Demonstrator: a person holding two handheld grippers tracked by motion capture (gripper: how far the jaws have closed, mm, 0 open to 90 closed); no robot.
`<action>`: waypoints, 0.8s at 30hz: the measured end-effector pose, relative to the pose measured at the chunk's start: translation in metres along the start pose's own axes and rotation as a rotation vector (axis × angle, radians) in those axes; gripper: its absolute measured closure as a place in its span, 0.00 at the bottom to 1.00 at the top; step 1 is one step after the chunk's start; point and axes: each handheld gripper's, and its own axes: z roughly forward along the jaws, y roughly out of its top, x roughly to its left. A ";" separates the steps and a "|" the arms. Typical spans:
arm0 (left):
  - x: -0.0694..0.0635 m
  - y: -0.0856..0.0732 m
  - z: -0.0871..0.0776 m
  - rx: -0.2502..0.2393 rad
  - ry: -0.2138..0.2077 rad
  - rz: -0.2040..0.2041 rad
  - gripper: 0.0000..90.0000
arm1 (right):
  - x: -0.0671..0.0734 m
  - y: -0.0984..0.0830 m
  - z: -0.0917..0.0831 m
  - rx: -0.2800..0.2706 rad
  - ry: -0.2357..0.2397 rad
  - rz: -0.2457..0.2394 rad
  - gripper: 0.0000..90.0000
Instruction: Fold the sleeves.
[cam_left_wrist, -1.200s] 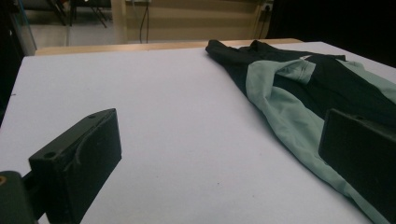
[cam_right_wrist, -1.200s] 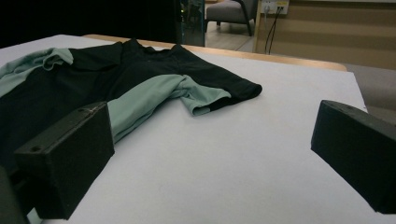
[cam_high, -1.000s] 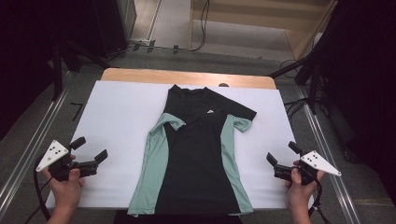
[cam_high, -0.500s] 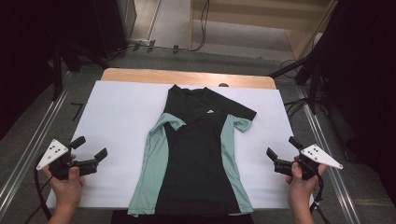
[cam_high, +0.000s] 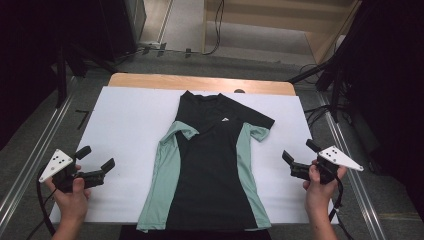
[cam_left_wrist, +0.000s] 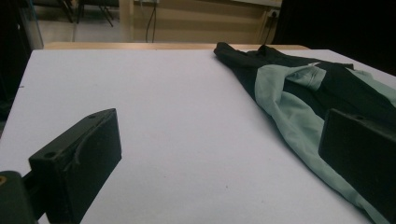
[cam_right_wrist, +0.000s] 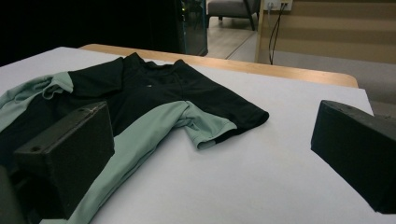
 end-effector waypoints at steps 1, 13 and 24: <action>0.000 0.000 0.000 0.001 0.000 0.002 0.00 | 0.000 0.001 0.001 0.001 0.000 0.000 0.00; -0.001 0.000 0.000 0.011 -0.001 0.012 0.00 | -0.001 0.015 0.019 0.016 0.016 0.012 0.00; -0.001 0.000 0.000 0.013 0.000 0.013 0.00 | -0.004 0.029 0.032 0.021 0.026 0.008 0.00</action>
